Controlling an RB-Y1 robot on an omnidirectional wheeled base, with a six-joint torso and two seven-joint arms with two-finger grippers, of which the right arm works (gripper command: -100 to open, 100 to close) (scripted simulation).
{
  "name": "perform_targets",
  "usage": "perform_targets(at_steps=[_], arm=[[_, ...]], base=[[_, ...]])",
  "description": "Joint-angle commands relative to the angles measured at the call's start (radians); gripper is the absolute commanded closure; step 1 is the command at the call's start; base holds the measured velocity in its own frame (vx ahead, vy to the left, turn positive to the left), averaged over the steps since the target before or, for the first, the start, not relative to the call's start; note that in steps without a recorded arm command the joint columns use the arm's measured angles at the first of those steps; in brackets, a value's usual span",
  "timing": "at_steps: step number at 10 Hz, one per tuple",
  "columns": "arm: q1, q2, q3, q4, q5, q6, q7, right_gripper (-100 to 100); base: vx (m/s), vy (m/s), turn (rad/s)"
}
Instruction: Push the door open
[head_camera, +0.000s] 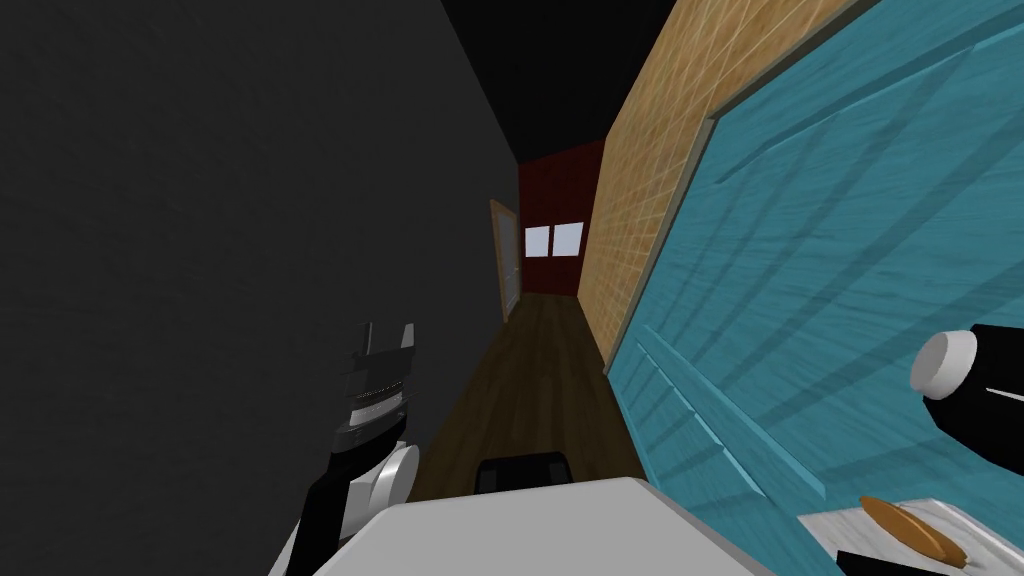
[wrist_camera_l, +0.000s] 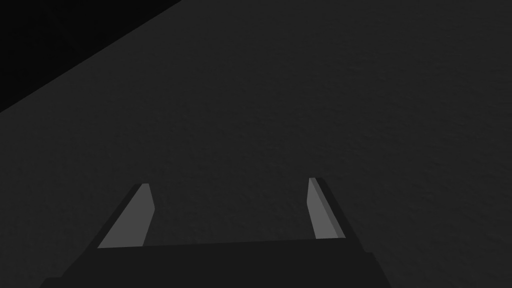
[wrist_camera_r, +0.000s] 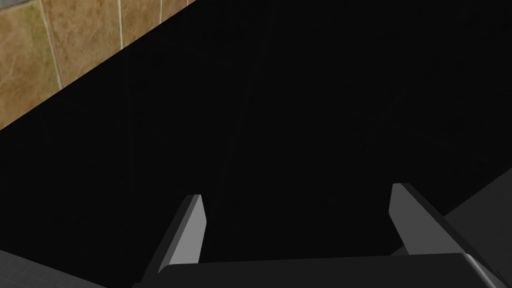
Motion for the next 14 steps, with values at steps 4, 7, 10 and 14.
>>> perform_targets(at_steps=[4,7,10,14], arm=[[-0.076,-0.083,-0.046,0.038,0.079,0.061,-0.020,-100],[-0.113,-0.126,-0.073,0.059,0.124,0.093,-0.034,-100],[-0.150,-0.170,-0.099,0.080,0.170,0.124,-0.049,-100],[-0.225,-0.256,-0.154,0.124,0.259,0.188,-0.078,-100]], base=[[0.117,-0.023,-0.004],[0.123,-0.024,-0.006],[0.108,-0.030,-0.005],[0.098,-0.043,-0.006]])
